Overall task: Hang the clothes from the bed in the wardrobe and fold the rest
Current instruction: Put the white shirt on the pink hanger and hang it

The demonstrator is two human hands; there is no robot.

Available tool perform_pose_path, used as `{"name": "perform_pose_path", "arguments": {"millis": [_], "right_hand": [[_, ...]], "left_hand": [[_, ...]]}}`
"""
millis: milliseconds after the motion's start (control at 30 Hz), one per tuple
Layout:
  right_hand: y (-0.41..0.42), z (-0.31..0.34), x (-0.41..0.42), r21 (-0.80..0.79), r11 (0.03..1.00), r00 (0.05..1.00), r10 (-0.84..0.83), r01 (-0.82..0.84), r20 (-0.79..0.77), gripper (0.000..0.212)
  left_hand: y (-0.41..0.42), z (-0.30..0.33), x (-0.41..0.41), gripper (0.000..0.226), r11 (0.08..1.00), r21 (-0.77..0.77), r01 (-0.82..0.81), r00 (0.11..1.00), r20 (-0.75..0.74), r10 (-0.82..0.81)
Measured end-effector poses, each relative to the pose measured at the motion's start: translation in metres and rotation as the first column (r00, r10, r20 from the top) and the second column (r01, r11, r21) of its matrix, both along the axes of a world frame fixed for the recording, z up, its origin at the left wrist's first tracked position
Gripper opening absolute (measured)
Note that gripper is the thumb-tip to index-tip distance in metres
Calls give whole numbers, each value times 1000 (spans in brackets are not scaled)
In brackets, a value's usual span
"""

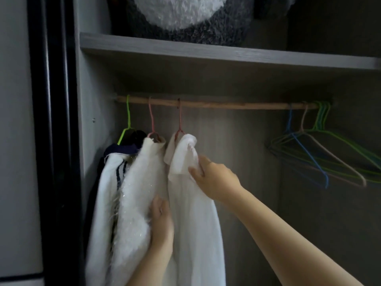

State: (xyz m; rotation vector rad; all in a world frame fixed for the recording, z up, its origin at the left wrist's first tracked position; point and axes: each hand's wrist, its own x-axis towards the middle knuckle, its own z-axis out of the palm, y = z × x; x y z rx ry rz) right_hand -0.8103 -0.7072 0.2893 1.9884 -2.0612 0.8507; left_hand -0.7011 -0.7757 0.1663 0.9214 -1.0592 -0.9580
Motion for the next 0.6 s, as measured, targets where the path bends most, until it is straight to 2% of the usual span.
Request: {"name": "perform_pose_path", "arguments": {"millis": [67,200,267,333,400,433,600], "right_hand": [[7,-10,-14,5,1000,997,10,-11,71,63],[34,-27,-61,-33,999,985,-33,39,167,59],[57,-38,-94,-19,996,978,-83,88,189,55],[82,-51,-127,-6,989,969,-142,147,200,50],[114,-65,-163,15,976,958,-216,217,190,45],[129,-72,-179,20,967,950,-253,254,181,43],[230,-123,-262,11,887,886,-461,461,61,34]], "left_hand": [[22,4,-7,45,999,-39,-2,1000,28,4],[67,21,-29,46,964,-246,-101,994,19,109],[90,29,-51,49,907,-394,-150,985,17,171],[111,30,-78,52,788,-601,-137,969,84,232],[136,23,-116,49,674,-738,-29,931,226,287],[146,17,-135,48,657,-752,45,913,297,278],[199,-27,-237,45,674,-619,404,818,574,37]]}}
